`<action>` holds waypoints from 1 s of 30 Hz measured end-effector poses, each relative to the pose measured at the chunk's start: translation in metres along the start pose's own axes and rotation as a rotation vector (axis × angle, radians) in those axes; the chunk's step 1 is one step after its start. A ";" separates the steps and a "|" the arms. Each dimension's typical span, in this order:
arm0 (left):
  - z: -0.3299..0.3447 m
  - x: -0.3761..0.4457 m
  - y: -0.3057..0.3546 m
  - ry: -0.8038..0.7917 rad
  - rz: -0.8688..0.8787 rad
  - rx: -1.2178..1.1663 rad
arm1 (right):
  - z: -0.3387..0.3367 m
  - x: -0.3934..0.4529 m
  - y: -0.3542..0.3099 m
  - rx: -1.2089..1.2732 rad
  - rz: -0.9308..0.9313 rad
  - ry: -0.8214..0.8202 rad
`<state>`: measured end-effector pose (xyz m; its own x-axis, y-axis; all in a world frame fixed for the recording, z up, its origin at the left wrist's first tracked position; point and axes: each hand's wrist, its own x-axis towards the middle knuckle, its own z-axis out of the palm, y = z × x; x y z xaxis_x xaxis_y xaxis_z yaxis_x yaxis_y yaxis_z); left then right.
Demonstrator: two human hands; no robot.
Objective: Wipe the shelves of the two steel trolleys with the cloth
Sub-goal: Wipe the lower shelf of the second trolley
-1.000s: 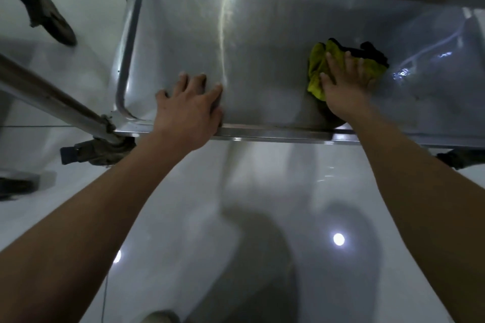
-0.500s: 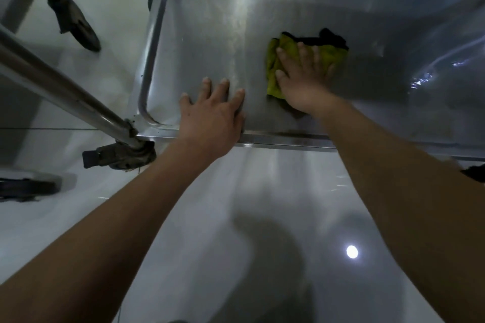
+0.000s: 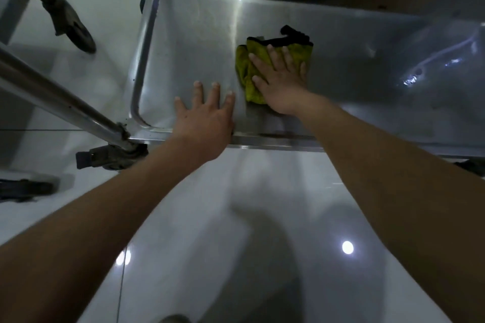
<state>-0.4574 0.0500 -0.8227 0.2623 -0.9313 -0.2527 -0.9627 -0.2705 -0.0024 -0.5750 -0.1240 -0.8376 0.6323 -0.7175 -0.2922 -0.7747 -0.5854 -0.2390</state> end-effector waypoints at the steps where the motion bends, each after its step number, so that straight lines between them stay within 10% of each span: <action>1: -0.003 0.000 0.001 -0.031 0.009 0.015 | -0.001 -0.011 0.011 -0.001 -0.004 -0.001; 18: -0.040 0.017 0.051 -0.231 -0.160 0.029 | -0.001 -0.147 0.169 -0.040 -0.074 -0.018; 30: -0.035 0.009 0.246 0.117 -0.008 -0.333 | -0.011 -0.162 0.189 -0.026 -0.050 0.079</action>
<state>-0.6897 -0.0333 -0.7921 0.2942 -0.9453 -0.1409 -0.8913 -0.3245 0.3165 -0.8242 -0.1226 -0.8258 0.6693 -0.7139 -0.2061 -0.7423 -0.6305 -0.2268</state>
